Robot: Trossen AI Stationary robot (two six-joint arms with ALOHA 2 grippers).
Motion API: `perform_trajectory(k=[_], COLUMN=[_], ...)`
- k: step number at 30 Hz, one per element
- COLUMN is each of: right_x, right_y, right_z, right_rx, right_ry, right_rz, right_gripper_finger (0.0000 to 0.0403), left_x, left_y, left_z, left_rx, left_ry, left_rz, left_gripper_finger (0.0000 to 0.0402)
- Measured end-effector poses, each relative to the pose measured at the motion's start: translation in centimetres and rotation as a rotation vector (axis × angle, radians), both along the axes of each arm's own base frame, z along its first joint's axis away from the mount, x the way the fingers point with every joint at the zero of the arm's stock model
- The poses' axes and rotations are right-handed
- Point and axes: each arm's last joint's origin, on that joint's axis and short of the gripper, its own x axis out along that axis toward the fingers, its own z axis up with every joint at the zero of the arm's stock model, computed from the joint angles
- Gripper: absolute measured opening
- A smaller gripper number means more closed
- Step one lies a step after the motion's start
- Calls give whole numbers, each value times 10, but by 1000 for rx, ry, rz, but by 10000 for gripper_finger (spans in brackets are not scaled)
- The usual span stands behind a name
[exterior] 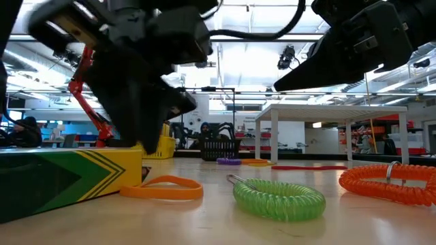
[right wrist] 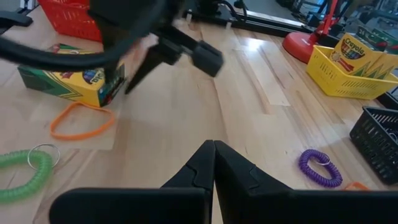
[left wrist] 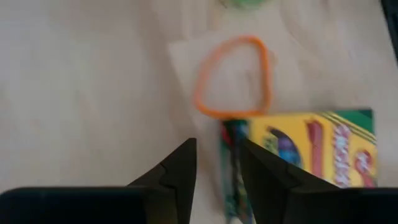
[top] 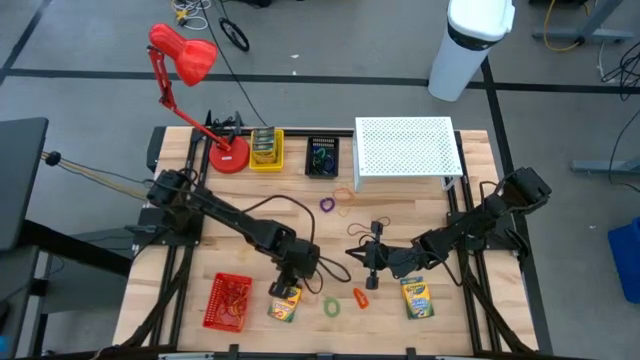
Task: Pick & Place Office Desk Supplies
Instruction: Put the left yellow crayon box into the yellow bin
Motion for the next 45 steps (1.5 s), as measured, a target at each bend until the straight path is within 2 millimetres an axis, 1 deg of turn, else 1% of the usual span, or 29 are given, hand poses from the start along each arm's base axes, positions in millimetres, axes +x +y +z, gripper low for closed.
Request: perform_trajectory(k=[3, 7, 11, 14, 20, 24, 28, 34, 35, 38, 40, 43, 45], right_x=[0, 0, 0, 0, 0, 0, 0, 0, 0, 0, 0, 0, 0], right_y=[0, 0, 0, 0, 0, 0, 0, 0, 0, 0, 0, 0, 0], right_z=[0, 0, 0, 0, 0, 0, 0, 0, 0, 0, 0, 0, 0], right_rx=[1, 1, -2, -2, -1, -2, -3, -3, -3, -3, -3, -4, -3], right_ry=[0, 1, 2, 2, 1, 1, 2, 3, 3, 3, 3, 3, 3], right_rz=[2, 2, 3, 3, 3, 3, 3, 3, 3, 3, 3, 3, 3], right_gripper_finger=[17, 17, 17, 17, 17, 17, 17, 17, 17, 17, 17, 17, 17], left_x=[3, 6, 7, 5, 7, 8, 9, 8, 8, 8, 5, 1, -5], left_y=[9, 16, 14, 13, 12, 11, 10, 9, 9, 9, 11, 15, 19], left_z=[1, 0, -4, -7, -22, -23, -22, -22, -22, -22, -19, -7, 5], left_rx=[16, -31, -90, -77, -93, -99, -133, -137, -138, -133, -114, -56, -15], left_ry=[-10, 2, 21, 38, 77, 71, 67, 59, 58, 60, 69, 57, 52], left_rz=[30, 34, -8, -11, -27, -44, -60, -100, -106, -112, -112, -98, -83], left_gripper_finger=[129, 129, 129, 129, 129, 126, 100, 19, 11, 6, 5, 4, 4])
